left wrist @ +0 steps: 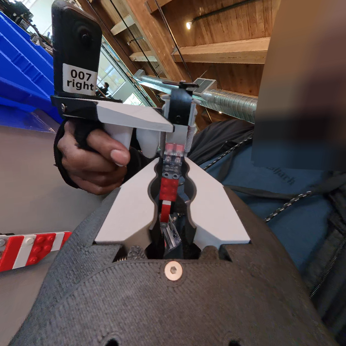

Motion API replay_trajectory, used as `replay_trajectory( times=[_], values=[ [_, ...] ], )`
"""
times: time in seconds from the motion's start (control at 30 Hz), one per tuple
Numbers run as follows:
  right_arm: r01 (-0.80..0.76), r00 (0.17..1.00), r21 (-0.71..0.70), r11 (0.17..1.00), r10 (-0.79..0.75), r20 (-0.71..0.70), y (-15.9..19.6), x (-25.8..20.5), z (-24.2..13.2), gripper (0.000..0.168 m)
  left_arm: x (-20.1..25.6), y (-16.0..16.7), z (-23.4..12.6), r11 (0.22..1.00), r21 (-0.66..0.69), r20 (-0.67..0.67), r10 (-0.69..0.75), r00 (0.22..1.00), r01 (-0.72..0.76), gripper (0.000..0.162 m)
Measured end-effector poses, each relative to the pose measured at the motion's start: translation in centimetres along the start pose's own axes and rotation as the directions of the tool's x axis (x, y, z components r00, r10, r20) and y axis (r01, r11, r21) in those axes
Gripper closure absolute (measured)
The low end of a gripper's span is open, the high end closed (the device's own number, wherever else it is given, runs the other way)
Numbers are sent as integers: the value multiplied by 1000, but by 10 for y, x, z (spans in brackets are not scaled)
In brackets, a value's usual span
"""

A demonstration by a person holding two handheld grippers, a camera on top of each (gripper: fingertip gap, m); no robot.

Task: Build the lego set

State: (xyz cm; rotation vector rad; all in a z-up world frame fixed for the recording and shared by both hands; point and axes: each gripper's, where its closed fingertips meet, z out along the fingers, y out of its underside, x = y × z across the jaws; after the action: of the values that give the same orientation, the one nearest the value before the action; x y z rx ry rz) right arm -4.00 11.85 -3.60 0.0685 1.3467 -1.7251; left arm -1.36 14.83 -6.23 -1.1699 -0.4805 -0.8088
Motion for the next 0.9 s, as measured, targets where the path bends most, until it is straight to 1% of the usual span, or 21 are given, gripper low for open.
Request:
replay_trajectory(
  times=[0.13, 0.27, 0.53, 0.6, 0.67, 0.73, 0.8, 0.9],
  values=[
    [-10, 1000, 71, 997, 8, 28, -12, -2, -6, 141, -5, -3, -2, 1000, 17, 36, -8, 999, 7, 136],
    [-36, 998, 159, 987, 26, 62, -27, -5, -13, 141, -7, -4, -2, 1000, 18, 55, 6, 998, -7, 133],
    [-45, 998, 192, 980, 38, 40, -26, 0, -7, 141, -7, -4, 7, 999, 54, 25, 4, 1000, -6, 134],
    [-47, 998, 191, 980, 40, 38, -25, 1, -6, 141, -5, -7, 7, 997, 73, 21, 29, 999, -31, 144],
    [-60, 998, 210, 976, 53, 36, -27, 3, -6, 141, -4, -9, 7, 993, 83, 32, 80, 996, -83, 145],
    [-65, 998, 236, 969, 60, 30, -32, 3, -8, 141, -4, -15, 5, 983, 98, 75, 148, 986, -155, 146],
    [-36, 999, 240, 970, 43, -25, -35, 7, -8, 138, -3, -21, 2, 973, 121, 104, 183, 978, -195, 146],
    [61, 989, 237, 970, -27, -145, -41, 11, -11, 128, 5, -34, -5, 952, 183, 128, 226, 966, -247, 145]
  ],
)
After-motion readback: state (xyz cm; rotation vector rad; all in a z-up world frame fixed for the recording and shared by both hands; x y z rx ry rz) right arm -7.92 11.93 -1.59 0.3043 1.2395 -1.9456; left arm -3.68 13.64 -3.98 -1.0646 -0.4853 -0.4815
